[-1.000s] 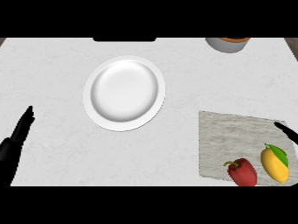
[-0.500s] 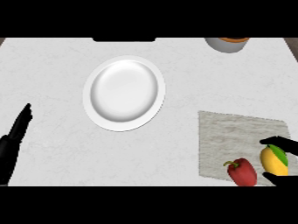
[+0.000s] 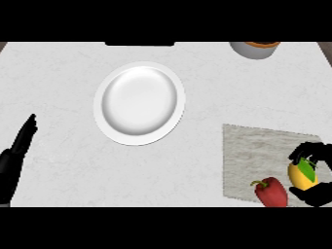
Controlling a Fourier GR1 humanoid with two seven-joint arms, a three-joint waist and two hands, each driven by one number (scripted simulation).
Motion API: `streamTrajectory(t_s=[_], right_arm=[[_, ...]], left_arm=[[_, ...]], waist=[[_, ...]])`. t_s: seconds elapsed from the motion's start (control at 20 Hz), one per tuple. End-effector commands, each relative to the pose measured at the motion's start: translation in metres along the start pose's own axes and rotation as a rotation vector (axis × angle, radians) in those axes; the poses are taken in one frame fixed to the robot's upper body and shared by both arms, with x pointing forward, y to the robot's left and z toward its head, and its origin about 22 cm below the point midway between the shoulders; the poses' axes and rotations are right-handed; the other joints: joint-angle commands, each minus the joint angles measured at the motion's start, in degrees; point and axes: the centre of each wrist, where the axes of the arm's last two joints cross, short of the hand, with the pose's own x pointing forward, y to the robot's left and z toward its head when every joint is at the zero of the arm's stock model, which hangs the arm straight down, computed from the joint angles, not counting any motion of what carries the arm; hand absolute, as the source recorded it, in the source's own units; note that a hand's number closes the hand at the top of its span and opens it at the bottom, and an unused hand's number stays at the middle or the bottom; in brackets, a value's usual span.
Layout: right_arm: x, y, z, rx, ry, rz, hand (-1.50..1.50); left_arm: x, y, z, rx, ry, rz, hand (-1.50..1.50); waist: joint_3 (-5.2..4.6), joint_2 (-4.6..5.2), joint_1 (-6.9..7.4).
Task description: Pick the lemon from the placemat and place it in the plate
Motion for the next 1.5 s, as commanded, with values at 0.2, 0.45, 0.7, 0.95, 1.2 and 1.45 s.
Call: streamTrajectory(t_s=[0.2, 0.45, 0.7, 0.95, 1.2, 1.45], right_arm=[[0.077, -0.063, -0.078, -0.098, -0.008, 0.413, 1.50], [0.113, -0.076, -0.118, -0.291, -0.108, 0.431, 1.50], [0.134, -0.091, -0.132, -0.449, -0.236, 0.416, 1.50], [0.168, -0.107, -0.117, -0.544, -0.526, 0.355, 1.50], [0.201, -0.102, -0.107, -0.406, -0.715, 0.227, 1.50], [0.271, -0.073, -0.092, -0.360, -0.803, 0.219, 1.50]], left_arm=[[0.013, -0.018, -0.015, -0.085, -0.062, 0.006, 0.00], [0.012, -0.018, -0.022, -0.066, -0.060, 0.009, 0.00], [0.001, -0.017, -0.008, -0.029, -0.017, 0.014, 0.00], [0.006, -0.009, -0.012, -0.006, -0.008, -0.004, 0.00], [0.001, -0.015, 0.004, 0.007, -0.003, 0.012, 0.00], [-0.006, 0.017, -0.018, 0.010, 0.017, -0.002, 0.00]], waist=[[0.20, 1.60, 5.59], [0.21, 1.22, 3.74], [0.14, 0.55, 1.93], [0.12, 0.06, 0.28], [0.09, -0.18, -0.09], [0.03, -0.06, -0.39]])
